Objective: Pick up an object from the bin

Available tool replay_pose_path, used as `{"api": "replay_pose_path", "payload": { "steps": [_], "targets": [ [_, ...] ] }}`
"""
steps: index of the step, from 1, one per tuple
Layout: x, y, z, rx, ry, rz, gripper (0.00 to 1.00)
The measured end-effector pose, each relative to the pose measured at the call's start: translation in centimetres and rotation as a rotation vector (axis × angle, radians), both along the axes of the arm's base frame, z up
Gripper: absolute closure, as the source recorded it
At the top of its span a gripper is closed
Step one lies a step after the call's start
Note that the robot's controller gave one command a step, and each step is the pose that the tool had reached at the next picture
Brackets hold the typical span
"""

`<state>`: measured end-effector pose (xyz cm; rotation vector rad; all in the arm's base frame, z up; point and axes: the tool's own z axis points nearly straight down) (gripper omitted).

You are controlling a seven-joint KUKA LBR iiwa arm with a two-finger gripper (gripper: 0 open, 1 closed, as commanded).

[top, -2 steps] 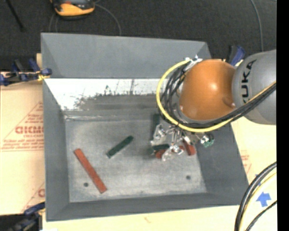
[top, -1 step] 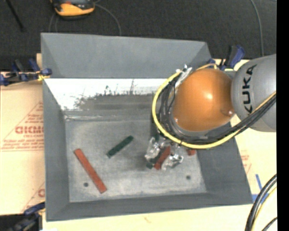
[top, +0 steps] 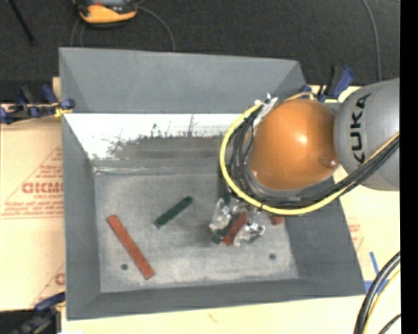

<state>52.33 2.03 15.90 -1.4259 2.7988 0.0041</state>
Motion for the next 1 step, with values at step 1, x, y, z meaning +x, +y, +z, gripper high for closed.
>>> {"api": "replay_pose_path", "payload": {
  "steps": [1],
  "targets": [
    [-0.34, 0.87, 6.97, 0.000, -0.002, 0.000, 1.00]
  ]
}}
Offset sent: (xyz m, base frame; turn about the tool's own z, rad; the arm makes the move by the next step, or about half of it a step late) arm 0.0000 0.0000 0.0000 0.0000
